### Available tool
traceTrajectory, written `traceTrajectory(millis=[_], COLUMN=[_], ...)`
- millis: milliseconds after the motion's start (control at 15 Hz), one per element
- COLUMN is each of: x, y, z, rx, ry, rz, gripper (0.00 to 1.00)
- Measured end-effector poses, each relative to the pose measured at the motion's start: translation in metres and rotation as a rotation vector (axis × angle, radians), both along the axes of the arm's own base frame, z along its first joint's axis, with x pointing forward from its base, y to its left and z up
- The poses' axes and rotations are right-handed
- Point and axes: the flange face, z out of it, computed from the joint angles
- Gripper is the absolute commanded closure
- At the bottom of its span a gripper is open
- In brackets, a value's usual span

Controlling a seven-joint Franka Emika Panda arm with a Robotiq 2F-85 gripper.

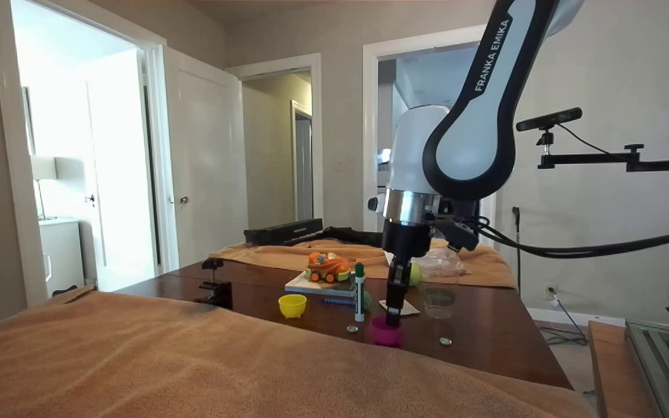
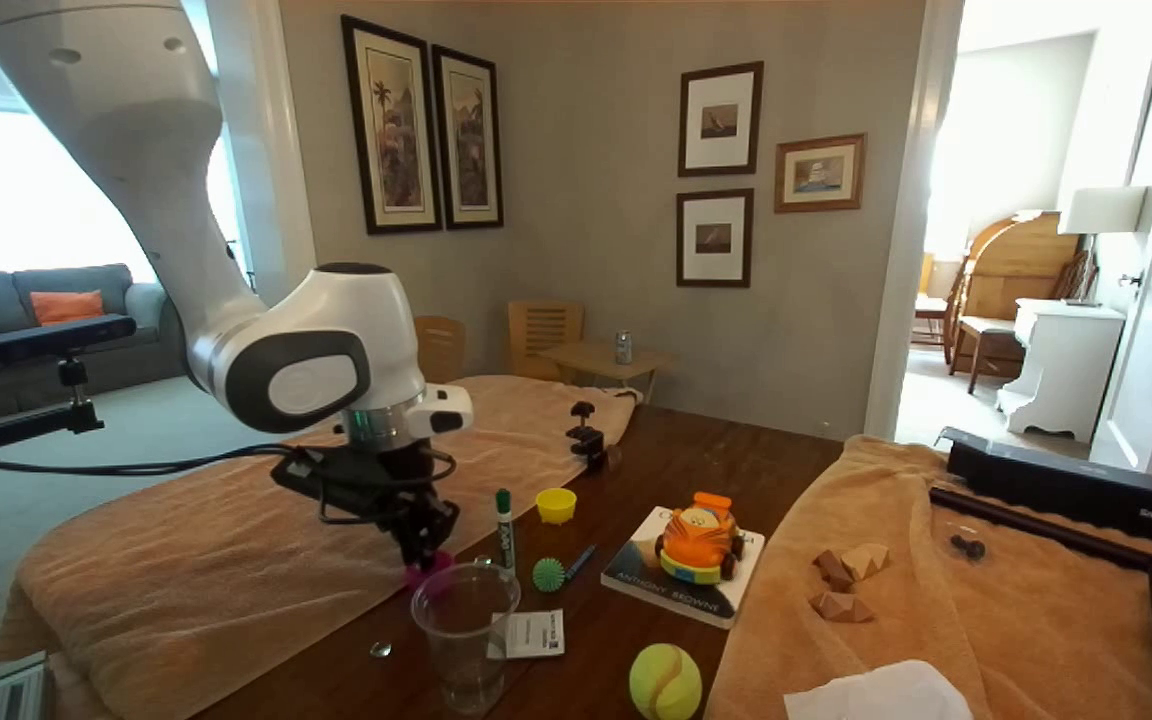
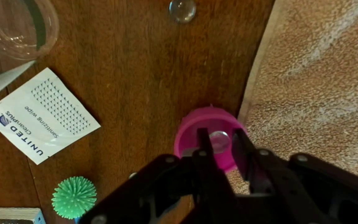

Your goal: Put two pebbles in the pink bowl and one pebble in the yellow bowl

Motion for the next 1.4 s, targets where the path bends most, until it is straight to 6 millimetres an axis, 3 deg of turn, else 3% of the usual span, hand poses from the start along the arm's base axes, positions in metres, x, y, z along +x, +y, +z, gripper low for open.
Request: traceTrajectory(millis=[400, 800, 1133, 1400], x=[0.002, -0.008, -0.014, -0.014], y=[-0.001, 0.006, -0.004, -0.016], z=[0.001, 0.004, 0.018, 0.018], rx=[0.001, -0.012, -0.038, -0.079], ry=[-0.014, 0.099, 0.167, 0.181], rz=[0.002, -0.027, -0.111, -0.146], gripper=[0.02, 0.0, 0.0, 0.0])
